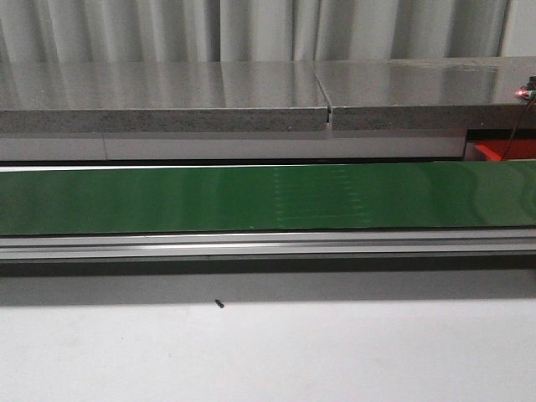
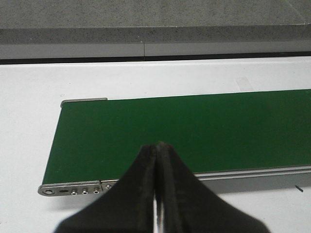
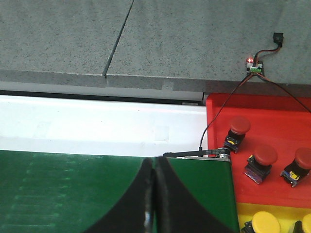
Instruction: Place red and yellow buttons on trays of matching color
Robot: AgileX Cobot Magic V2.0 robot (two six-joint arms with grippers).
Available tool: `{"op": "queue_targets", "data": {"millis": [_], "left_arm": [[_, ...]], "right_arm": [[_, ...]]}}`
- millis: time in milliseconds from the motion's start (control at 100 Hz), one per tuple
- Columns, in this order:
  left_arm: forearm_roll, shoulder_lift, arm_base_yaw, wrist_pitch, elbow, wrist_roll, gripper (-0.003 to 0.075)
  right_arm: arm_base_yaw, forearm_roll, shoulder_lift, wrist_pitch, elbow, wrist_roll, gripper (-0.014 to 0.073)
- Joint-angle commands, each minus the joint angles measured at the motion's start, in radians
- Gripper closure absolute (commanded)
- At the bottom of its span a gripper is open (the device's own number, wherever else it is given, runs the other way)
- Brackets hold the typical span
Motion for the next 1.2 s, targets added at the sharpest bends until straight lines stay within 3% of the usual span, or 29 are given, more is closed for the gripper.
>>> {"op": "queue_targets", "data": {"millis": [0,290,630,890,1190], "left_arm": [[-0.019,0.002,-0.006,-0.077,-0.027,0.001,0.0741],[-0.019,0.002,-0.006,-0.077,-0.027,0.001,0.0741],[-0.019,0.002,-0.006,-0.077,-0.027,0.001,0.0741],[-0.019,0.002,-0.006,-0.077,-0.027,0.001,0.0741],[-0.019,0.002,-0.006,-0.077,-0.027,0.001,0.0741]], "right_arm": [[-0.001,0.008,-0.058,-0.081,0.013,-0.012,0.0659],[-0.001,0.01,-0.233,-0.147,0.186,-0.012,0.0659],[-0.026,-0.061,-0.493,-0.551,0.572,0.001,0.0659],[-0.072,-0.159,-0.665,-0.591,0.793,0.113,0.0659],[-0.072,-0.169,-0.841,-0.69,0.968,0.114,0.0659]]}}
